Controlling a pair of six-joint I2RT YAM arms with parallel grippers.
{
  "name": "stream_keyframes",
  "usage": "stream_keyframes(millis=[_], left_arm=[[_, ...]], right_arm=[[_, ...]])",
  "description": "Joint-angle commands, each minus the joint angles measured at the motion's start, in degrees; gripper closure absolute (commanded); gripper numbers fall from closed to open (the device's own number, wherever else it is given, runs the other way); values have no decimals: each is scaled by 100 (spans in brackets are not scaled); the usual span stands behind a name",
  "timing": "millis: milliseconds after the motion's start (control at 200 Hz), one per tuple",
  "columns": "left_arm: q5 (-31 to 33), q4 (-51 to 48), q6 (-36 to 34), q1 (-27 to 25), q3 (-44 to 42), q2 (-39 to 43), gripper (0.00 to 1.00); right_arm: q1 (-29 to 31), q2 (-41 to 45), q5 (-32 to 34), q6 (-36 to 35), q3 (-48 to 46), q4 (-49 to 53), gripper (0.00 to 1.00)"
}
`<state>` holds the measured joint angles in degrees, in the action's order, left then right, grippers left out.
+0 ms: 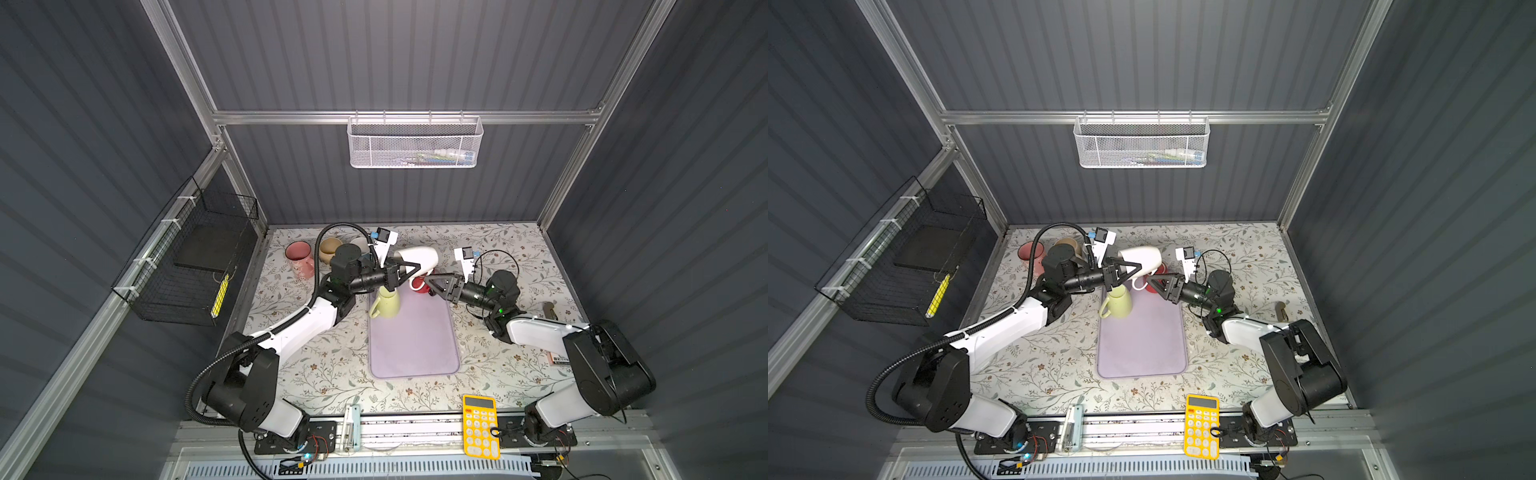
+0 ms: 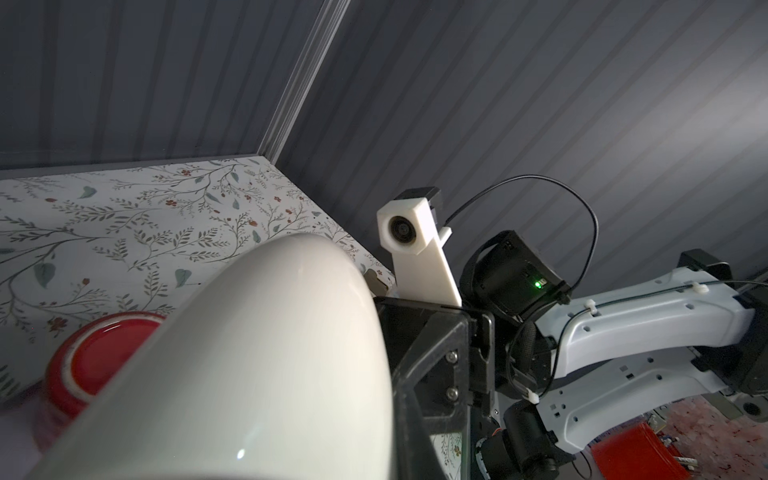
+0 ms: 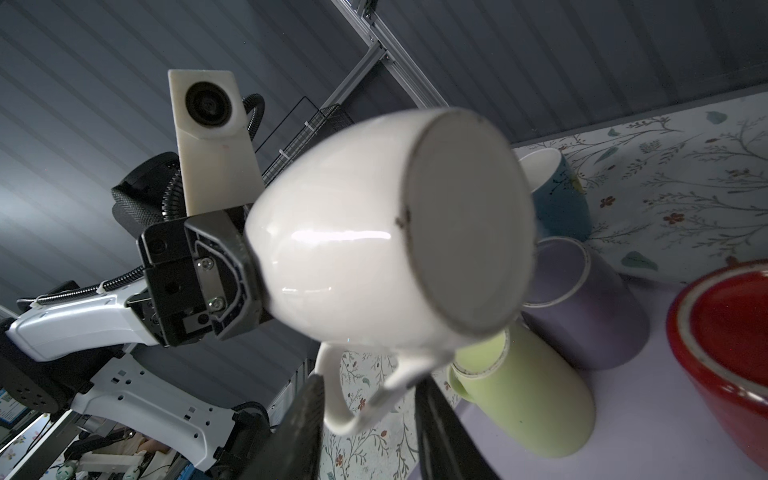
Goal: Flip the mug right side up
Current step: 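Open the right gripper and pull it back while the left gripper carries the mug away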
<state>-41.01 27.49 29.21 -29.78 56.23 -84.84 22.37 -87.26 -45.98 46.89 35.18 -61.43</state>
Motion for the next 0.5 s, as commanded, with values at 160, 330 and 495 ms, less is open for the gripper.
stream_keyframes(millis=[160,330,495], left_arm=[[524,-1822,-1242,351,640,622,100],[814,-3240,-1829,549,1200,635,100],[1341,-4610,-2359,682,1837,546,100]], right_arm=[[-57,282,88,-359,-116,215,61],[-73,295,106,-478,-108,400,61],[-79,315,132,-588,-114,565,61]])
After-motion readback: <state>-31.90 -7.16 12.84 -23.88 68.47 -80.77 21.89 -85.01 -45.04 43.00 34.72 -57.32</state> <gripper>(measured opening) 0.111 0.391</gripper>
